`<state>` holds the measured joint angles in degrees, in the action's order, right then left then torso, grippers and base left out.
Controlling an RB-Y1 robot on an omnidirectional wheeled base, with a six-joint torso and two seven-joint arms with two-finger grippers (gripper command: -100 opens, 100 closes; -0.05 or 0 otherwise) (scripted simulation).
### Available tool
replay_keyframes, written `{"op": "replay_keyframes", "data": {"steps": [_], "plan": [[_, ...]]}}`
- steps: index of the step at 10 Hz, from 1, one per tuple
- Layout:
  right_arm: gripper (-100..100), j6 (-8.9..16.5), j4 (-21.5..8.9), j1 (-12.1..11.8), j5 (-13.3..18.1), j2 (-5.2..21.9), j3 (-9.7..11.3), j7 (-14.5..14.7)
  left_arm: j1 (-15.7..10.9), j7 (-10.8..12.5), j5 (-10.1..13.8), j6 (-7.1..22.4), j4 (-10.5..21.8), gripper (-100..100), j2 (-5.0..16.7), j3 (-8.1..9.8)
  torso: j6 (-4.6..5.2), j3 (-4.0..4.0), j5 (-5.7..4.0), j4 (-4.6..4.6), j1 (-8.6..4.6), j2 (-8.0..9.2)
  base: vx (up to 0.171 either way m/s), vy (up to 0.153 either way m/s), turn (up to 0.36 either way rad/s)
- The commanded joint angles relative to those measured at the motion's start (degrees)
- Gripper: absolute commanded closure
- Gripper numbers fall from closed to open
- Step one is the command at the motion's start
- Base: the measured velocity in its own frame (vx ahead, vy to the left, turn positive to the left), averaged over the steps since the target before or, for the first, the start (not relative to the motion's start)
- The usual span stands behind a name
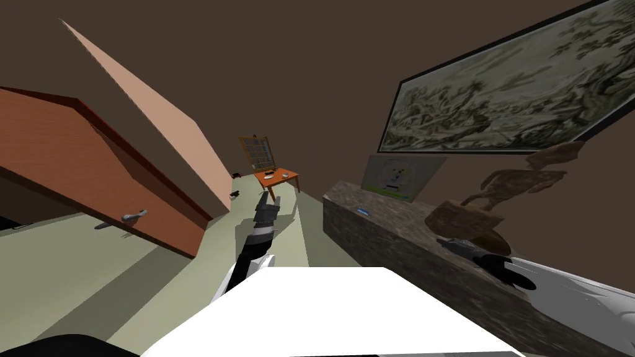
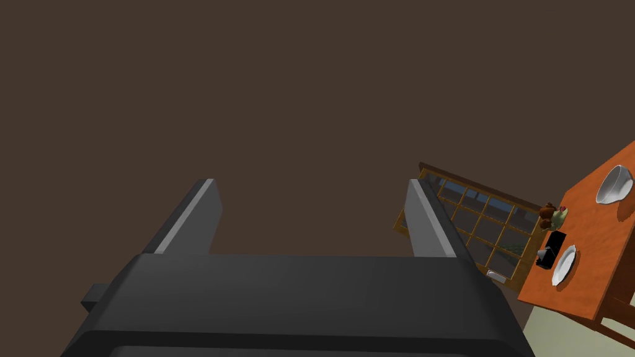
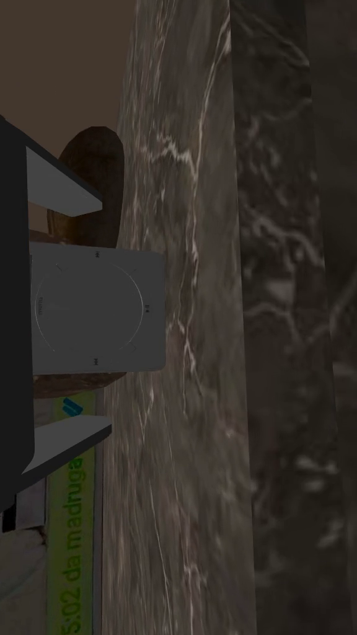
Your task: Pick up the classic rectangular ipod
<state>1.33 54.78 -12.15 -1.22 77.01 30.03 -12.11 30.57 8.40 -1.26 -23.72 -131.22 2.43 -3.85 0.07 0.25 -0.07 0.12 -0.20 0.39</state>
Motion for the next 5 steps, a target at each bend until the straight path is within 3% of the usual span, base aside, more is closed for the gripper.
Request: {"op": "replay_keyframes", "data": {"steps": [1,5], "plan": [[100,0.0,0.0,0.0,0.0,0.0,0.0,0.0,0.0,0.0,0.0,0.0,0.0,0,0.0,0.0,0.0,0.0,0.0,0.0,0.0,0.0,-0.011,-0.005,-0.007],[100,0.0,0.0,0.0,0.0,0.0,0.0,0.0,0.0,0.0,0.0,0.0,0.0,0,0.0,0.0,0.0,-0.19,0.05,-0.08,0.14,-0.31,0.0,0.0,0.0]]}}
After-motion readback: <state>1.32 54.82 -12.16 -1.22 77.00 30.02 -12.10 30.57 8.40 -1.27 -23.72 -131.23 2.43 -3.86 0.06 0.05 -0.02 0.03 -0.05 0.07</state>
